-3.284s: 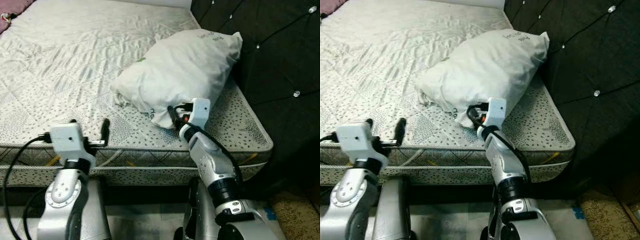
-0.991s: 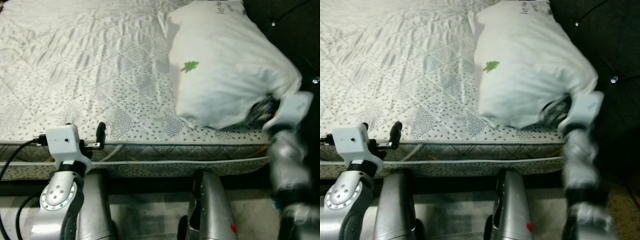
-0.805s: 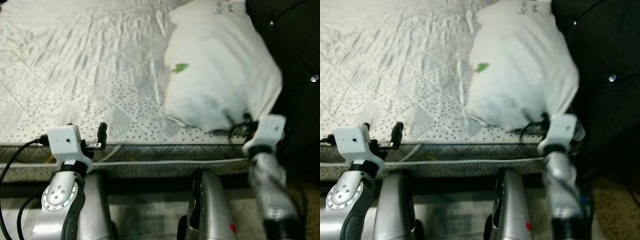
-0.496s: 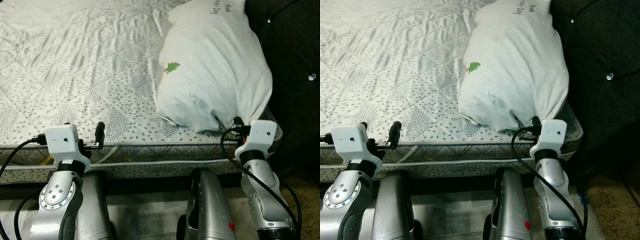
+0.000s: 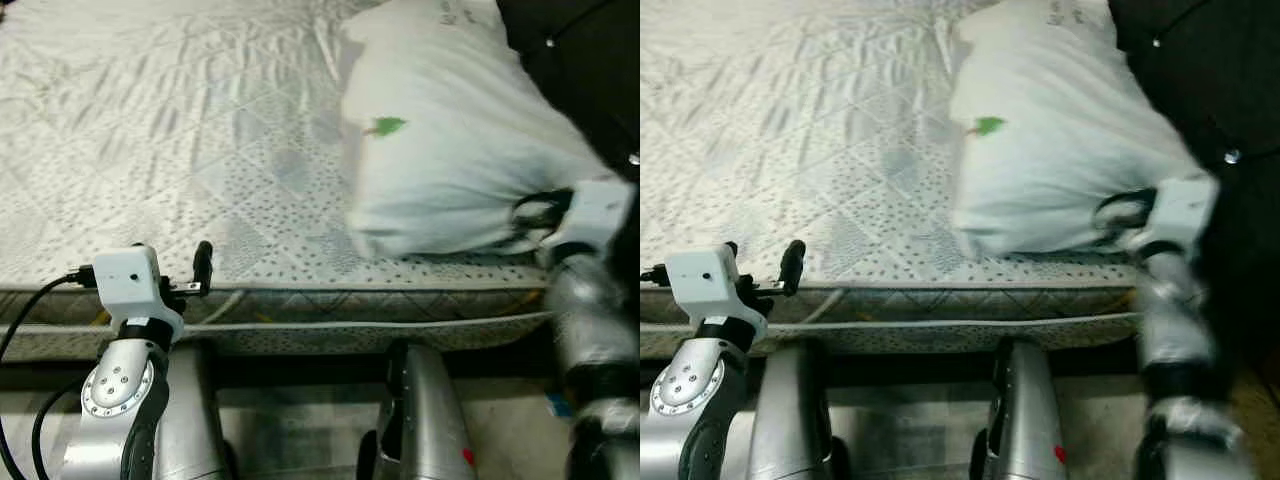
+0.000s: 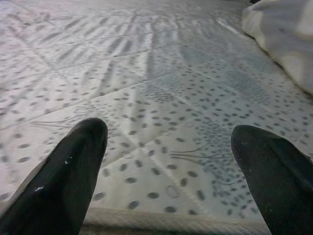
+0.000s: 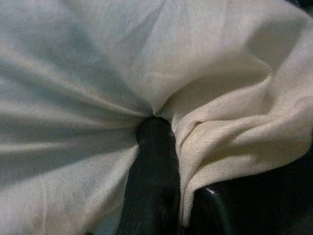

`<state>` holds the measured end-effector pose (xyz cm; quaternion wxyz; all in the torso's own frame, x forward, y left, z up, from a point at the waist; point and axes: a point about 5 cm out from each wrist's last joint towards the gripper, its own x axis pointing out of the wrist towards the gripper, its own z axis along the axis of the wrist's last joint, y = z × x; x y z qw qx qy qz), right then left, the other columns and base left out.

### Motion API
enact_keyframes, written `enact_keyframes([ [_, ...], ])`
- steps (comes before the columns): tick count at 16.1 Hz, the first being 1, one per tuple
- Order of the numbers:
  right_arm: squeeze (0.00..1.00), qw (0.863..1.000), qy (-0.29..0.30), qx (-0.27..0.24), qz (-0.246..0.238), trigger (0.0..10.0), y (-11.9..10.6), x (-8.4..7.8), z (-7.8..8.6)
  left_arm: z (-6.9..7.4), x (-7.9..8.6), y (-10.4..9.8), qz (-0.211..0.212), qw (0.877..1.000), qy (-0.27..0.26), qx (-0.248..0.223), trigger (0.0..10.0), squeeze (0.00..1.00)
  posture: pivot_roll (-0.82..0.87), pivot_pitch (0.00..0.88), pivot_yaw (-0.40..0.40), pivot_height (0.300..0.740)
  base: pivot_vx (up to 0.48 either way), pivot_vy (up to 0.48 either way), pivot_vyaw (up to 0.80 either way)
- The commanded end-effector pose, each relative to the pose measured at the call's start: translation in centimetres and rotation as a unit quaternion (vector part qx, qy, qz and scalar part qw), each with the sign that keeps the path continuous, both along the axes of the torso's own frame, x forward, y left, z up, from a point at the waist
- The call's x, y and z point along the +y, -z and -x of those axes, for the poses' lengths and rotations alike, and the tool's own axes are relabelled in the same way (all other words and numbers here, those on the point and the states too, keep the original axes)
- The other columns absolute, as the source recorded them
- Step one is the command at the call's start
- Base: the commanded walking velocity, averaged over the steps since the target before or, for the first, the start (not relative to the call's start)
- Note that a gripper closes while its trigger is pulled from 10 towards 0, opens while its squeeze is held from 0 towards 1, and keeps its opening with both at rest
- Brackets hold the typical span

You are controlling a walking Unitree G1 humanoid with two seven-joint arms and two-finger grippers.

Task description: Clean up the room

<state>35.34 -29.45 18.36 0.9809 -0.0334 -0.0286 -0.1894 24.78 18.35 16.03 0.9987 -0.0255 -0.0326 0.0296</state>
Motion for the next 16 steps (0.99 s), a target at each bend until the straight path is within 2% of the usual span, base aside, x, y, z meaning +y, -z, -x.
enact_keyframes([
  [1, 0.0, 0.997, 0.069, -0.029, -0.02, 0.0, -1.9, -4.0, 0.8, 0.1, 0.1, 0.1, -0.004, 1.0, -0.002, 0.002, 10.0, 0.0, 0.11, 0.168, -0.089, 0.452, 0.0, 0.0, 0.0],
  [5, 0.0, 0.992, 0.124, -0.034, -0.021, 0.0, -3.9, -8.3, 1.9, -0.1, -0.1, 0.1, -0.002, 1.0, 0.003, 0.003, 10.0, 0.0, 0.09, 0.17, -0.08, 0.452, 0.0, 0.0, 0.0],
  [8, 0.0, 0.989, 0.135, -0.036, -0.039, 0.0, -3.3, -9.5, 2.7, -0.3, -0.3, 0.2, 0.0, 1.0, 0.007, 0.003, 10.0, 0.0, 0.07, 0.169, -0.075, 0.452, 0.0, 0.0, 0.0],
  [10, 0.0, 0.989, 0.138, -0.038, -0.027, 0.0, -3.0, -9.9, 3.2, -0.4, -0.3, 0.3, 0.001, 1.0, 0.008, 0.004, 10.0, 0.0, 0.05, 0.171, -0.077, 0.452, 0.0, 0.0, 0.0],
  [11, 0.0, 0.993, 0.113, -0.004, 0.021, 0.0, -0.6, -9.6, 4.4, -0.5, -0.4, 0.5, 0.006, 1.0, 0.01, 0.005, 10.0, 0.0, 0.02, 0.175, -0.083, 0.452, 0.0, 0.0, 0.0],
  [12, 0.0, 0.995, 0.085, 0.028, 0.04, 0.0, 2.1, -8.6, 5.8, -0.6, -0.7, 0.7, 0.009, 1.0, 0.013, 0.007, 10.0, 0.0, 0.0, 0.176, -0.081, 0.452, 0.0, 0.0, 0.0],
  [13, 0.0, 0.996, 0.062, 0.044, 0.046, 0.0, 3.8, -7.4, 6.9, -0.7, -0.9, 0.8, 0.011, 1.0, 0.016, 0.007, 10.0, 0.0, -0.01, 0.176, -0.08, 0.452, 0.0, 0.0, 0.0],
  [14, 0.0, 0.997, 0.029, 0.059, 0.046, 0.0, 5.5, -5.1, 8.6, -0.8, -1.1, 0.8, 0.014, 1.0, 0.02, 0.007, 10.0, 0.0, -0.01, 0.175, -0.079, 0.452, 0.0, 0.0, 0.0],
  [15, 0.0, 0.997, 0.018, 0.062, 0.044, 0.0, 5.9, -4.2, 9.2, -0.9, -1.2, 0.8, 0.015, 1.0, 0.021, 0.006, 10.0, 0.0, -0.02, 0.176, -0.078, 0.452, 0.0, 0.0, 0.0],
  [16, 0.0, 0.997, -0.009, 0.068, 0.04, 0.0, 6.7, -2.4, 10.3, -1.0, -1.3, 0.8, 0.016, 1.0, 0.024, 0.006, 10.0, 0.0, -0.02, 0.177, -0.077, 0.452, 0.0, 0.0, 0.0],
])
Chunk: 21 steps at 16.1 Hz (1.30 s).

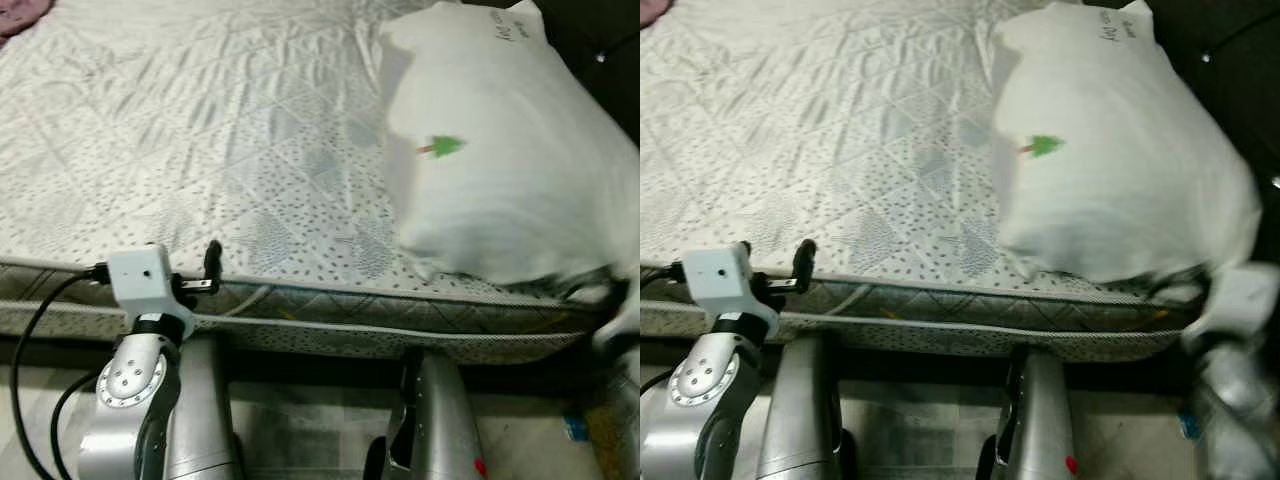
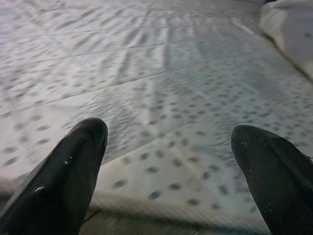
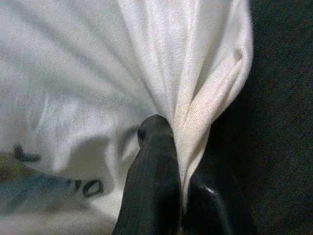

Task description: Clean up the room

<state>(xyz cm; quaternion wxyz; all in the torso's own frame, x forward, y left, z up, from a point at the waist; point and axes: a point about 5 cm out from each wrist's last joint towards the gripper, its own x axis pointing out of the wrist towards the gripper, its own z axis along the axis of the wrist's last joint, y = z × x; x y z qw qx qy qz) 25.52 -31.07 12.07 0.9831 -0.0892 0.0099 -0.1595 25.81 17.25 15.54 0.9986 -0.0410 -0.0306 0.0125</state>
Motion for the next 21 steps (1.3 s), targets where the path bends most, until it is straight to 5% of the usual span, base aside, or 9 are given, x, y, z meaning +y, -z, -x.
enact_keyframes([
  [1, 0.0, 0.999, -0.024, 0.026, -0.012, 0.0, 1.2, 2.1, 2.2, -0.1, -0.2, 0.3, 0.001, 1.0, 0.009, 0.004, 10.0, 0.0, -0.03, 0.175, -0.077, 0.452, 0.0, 0.0, 0.0],
  [6, 0.0, 0.997, -0.047, 0.055, -0.019, 0.0, 1.0, 4.6, 5.4, -0.4, -0.4, 0.5, 0.006, 1.0, 0.011, 0.002, 10.0, 0.0, -0.05, 0.167, -0.084, 0.452, 0.0, 0.0, 0.0],
  [8, 0.0, 0.997, -0.047, 0.059, -0.019, 0.0, 0.8, 4.7, 5.2, -0.5, -0.5, 0.5, 0.007, 1.0, 0.011, 0.001, 10.0, 0.0, -0.05, 0.164, -0.086, 0.452, 0.0, 0.0, 0.0],
  [13, 0.0, 0.999, 0.021, -0.016, 0.021, 0.0, -4.9, -1.0, -3.1, -0.5, -0.3, 0.4, 0.004, 1.0, 0.004, -0.007, 10.0, 0.0, -0.03, 0.148, -0.099, 0.452, 0.0, 0.0, 0.0],
  [17, 0.0, 0.994, 0.09, -0.056, 0.026, 0.0, -9.0, -5.4, -4.8, -0.2, -0.2, 0.5, 0.014, 1.0, 0.0, -0.002, 10.0, 0.0, -0.02, 0.146, -0.103, 0.452, 0.0, 0.0, 0.0],
  [21, 0.0, 0.983, 0.166, -0.071, 0.028, 0.0, -11.2, -9.5, -4.4, -0.3, -0.2, 0.5, 0.009, 1.0, -0.001, -0.001, 10.0, 0.0, -0.02, 0.158, -0.102, 0.452, 0.0, 0.0, 0.0],
])
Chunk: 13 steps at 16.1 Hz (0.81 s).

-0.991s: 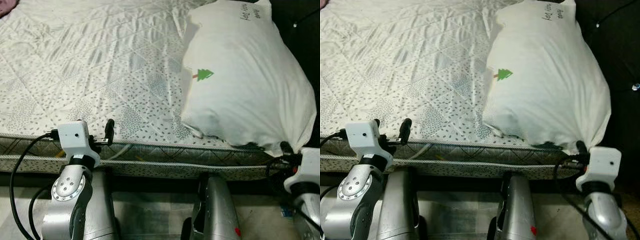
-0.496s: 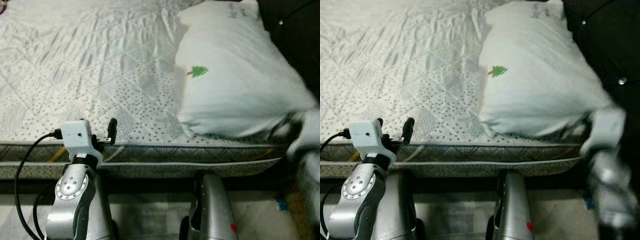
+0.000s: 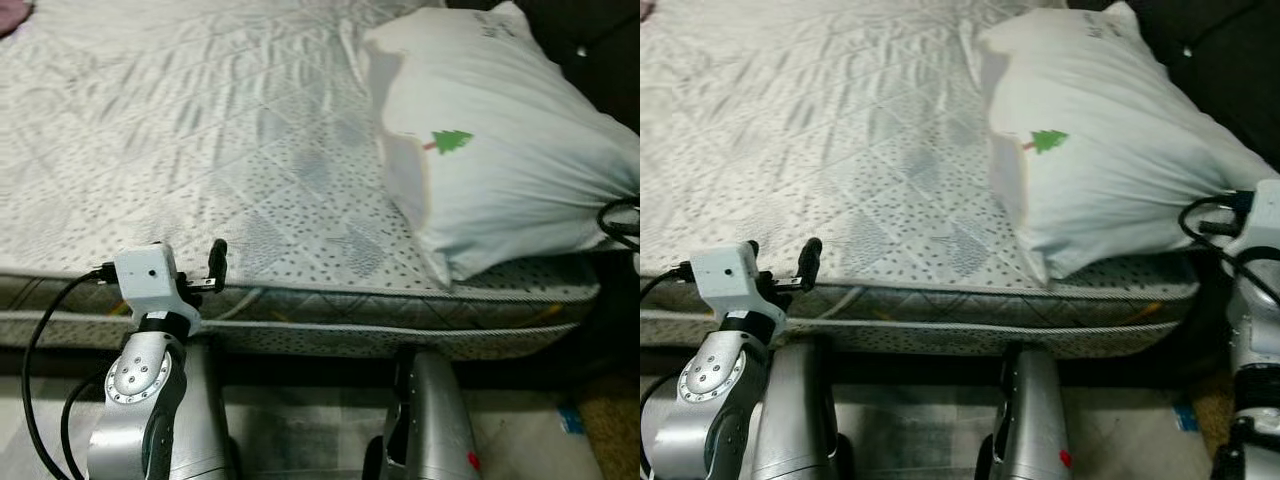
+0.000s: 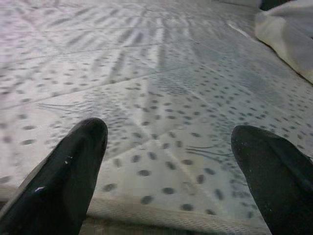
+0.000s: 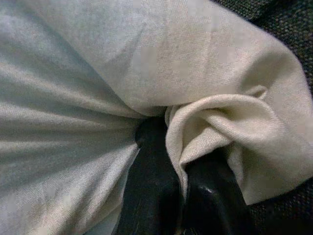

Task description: Clean up the room

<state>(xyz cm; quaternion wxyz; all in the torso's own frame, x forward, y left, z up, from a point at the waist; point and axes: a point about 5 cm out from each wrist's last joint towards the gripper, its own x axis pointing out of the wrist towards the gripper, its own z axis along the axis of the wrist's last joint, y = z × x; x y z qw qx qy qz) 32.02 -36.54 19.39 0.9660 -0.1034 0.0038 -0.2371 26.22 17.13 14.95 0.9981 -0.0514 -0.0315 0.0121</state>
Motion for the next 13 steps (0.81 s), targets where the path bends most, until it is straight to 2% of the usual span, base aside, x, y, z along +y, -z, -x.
enact_keyframes([
  [1, 0.0, 0.994, 0.09, -0.057, 0.019, 0.0, -3.6, -4.2, 2.3, 0.1, -0.1, -0.1, -0.002, 1.0, -0.001, 0.0, 10.0, 0.0, -0.02, 0.158, -0.101, 0.452, 0.0, 0.0, 0.0],
  [4, 0.0, 0.997, 0.062, -0.034, 0.019, 0.0, -0.9, -3.0, 2.2, 0.2, 0.0, 0.0, -0.002, 1.0, -0.001, 0.002, 10.0, 0.0, -0.02, 0.159, -0.097, 0.452, 0.0, 0.0, 0.0],
  [6, 0.0, 1.0, 0.026, -0.006, 0.001, 0.0, 2.8, -0.6, 2.4, 0.2, -0.1, -0.1, -0.004, 1.0, 0.002, 0.002, 10.0, 0.0, -0.01, 0.155, -0.092, 0.452, 0.0, 0.0, 0.0],
  [8, 0.0, 1.0, -0.015, 0.011, -0.005, 0.3, 4.8, 2.3, 2.7, 0.1, 0.0, -0.1, -0.006, 1.0, 0.002, 0.002, 10.0, 0.0, -0.01, 0.15, -0.09, 0.452, 0.0, 0.0, 0.0],
  [9, 0.0, 0.999, -0.033, 0.024, -0.014, 8.4, 6.1, 3.8, 2.9, 0.1, 0.0, -0.1, -0.006, 1.0, 0.002, 0.001, 10.0, 0.0, -0.01, 0.145, -0.088, 0.452, 0.0, 0.0, 0.0],
  [10, 0.0, 0.999, -0.037, 0.031, -0.019, 8.2, 7.0, 4.5, 3.1, 0.1, 0.0, -0.2, -0.007, 1.0, 0.002, 0.0, 10.0, 0.0, -0.01, 0.145, -0.089, 0.452, 0.0, 0.0, 0.0],
  [11, 0.0, 0.998, -0.043, 0.035, -0.017, 9.0, 7.4, 5.1, 3.1, 0.2, 0.0, -0.1, -0.007, 1.0, 0.001, 0.0, 10.0, 0.0, 0.0, 0.142, -0.089, 0.452, 0.0, 0.0, 0.0],
  [12, 0.0, 0.998, -0.044, 0.037, -0.015, 9.0, 7.6, 5.3, 3.1, 0.2, 0.0, -0.1, -0.007, 1.0, 0.001, 0.0, 10.0, 0.0, 0.0, 0.142, -0.089, 0.452, 0.0, 0.0, 0.0],
  [13, 0.17, 0.998, -0.048, 0.042, -0.018, 10.0, 7.9, 5.9, 3.3, 0.4, 0.0, 0.0, -0.006, 1.0, -0.001, 0.001, 10.0, 0.0, 0.0, 0.14, -0.093, 0.452, 0.0, 0.0, 0.0],
])
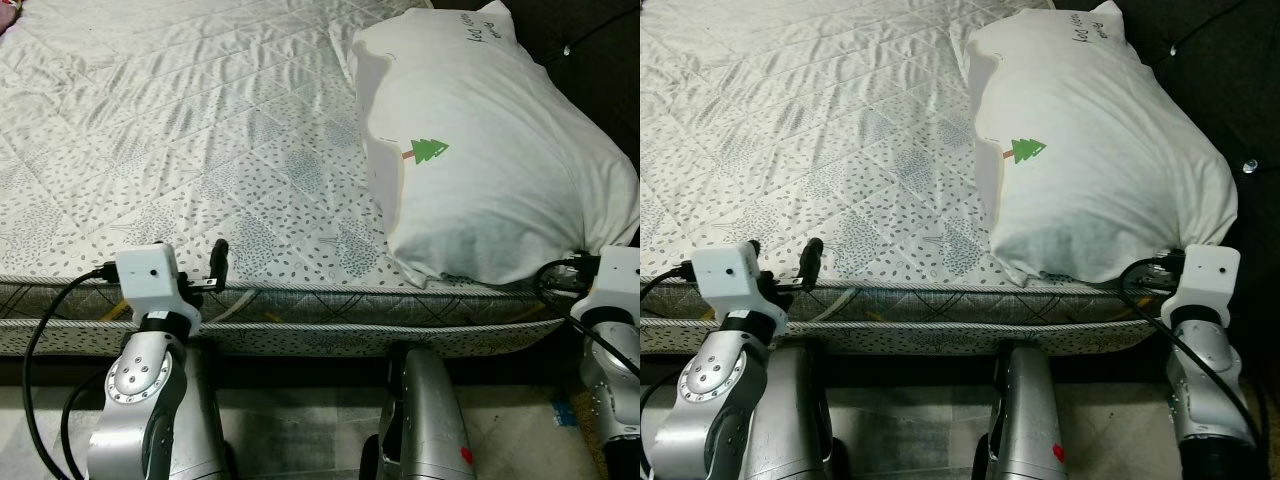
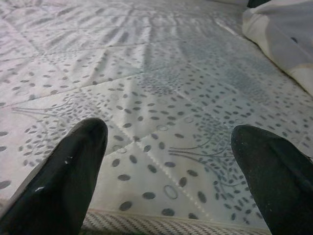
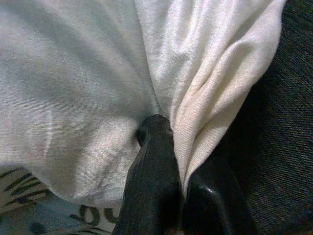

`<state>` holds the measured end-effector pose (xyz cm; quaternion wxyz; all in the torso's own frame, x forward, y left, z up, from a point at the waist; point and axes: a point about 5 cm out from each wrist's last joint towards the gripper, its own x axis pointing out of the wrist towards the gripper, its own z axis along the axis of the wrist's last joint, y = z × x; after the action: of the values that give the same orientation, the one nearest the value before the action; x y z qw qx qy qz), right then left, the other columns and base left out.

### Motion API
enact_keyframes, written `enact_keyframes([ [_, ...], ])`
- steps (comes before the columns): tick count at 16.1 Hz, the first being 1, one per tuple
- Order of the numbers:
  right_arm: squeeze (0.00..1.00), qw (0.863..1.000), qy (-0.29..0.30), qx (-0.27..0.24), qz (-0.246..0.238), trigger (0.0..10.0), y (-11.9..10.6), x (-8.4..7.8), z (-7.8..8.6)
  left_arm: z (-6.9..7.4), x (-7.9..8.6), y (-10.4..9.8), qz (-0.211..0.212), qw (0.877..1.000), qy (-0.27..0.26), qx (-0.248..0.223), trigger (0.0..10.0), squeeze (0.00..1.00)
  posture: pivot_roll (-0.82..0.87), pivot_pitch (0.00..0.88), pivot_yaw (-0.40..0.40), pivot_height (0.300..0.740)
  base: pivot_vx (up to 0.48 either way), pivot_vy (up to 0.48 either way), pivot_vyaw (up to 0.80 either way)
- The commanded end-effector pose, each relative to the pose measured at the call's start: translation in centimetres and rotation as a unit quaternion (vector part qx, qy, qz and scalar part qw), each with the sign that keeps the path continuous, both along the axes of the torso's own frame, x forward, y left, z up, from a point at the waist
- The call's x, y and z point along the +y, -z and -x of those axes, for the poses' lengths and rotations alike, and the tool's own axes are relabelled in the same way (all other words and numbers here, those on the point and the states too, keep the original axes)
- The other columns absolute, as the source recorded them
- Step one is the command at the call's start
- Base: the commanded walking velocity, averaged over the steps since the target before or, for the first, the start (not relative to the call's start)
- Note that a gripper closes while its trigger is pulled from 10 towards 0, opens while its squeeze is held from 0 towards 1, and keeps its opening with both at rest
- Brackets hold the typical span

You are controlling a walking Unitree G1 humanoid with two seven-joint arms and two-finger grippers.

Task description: Clean up the room

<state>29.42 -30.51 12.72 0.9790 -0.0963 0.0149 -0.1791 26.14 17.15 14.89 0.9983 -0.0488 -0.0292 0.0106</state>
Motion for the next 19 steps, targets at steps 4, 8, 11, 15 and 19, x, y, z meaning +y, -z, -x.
enact_keyframes([
  [4, 1.0, 1.0, -0.003, 0.002, 0.019, 10.0, 0.0, 1.0, 0.2, 0.4, 0.2, 0.0, -0.005, 1.0, -0.005, 0.002, 10.0, 0.0, 0.01, 0.143, -0.093, 0.452, 0.0, 0.0, 0.0],
  [8, 1.0, 0.999, -0.046, -0.003, 0.015, 10.0, 0.4, 3.4, 0.5, 0.4, 0.3, 0.2, -0.008, 1.0, -0.007, 0.005, 10.0, 0.0, 0.0, 0.148, -0.092, 0.452, 0.0, 0.0, 0.0],
  [11, 1.0, 0.998, -0.059, 0.014, 0.008, 10.0, 1.4, 4.9, 1.9, 0.5, 0.3, 0.2, -0.007, 1.0, -0.009, 0.004, 10.0, 0.0, 0.0, 0.14, -0.095, 0.452, 0.0, 0.0, 0.0],
  [15, 1.0, 0.995, -0.085, 0.049, -0.002, 10.0, 3.6, 7.2, 5.1, 0.4, -0.1, 0.4, -0.005, 1.0, -0.007, 0.004, 10.0, 0.0, 0.0, 0.111, -0.092, 0.452, 0.0, 0.0, 0.0],
  [19, 1.0, 0.988, -0.152, -0.003, -0.006, 10.0, 1.5, 9.1, 4.1, 0.6, 0.2, 0.5, 0.0, 1.0, -0.009, -0.007, 10.0, 0.0, -0.01, 0.053, -0.088, 0.452, 0.0, 0.0, 0.0],
])
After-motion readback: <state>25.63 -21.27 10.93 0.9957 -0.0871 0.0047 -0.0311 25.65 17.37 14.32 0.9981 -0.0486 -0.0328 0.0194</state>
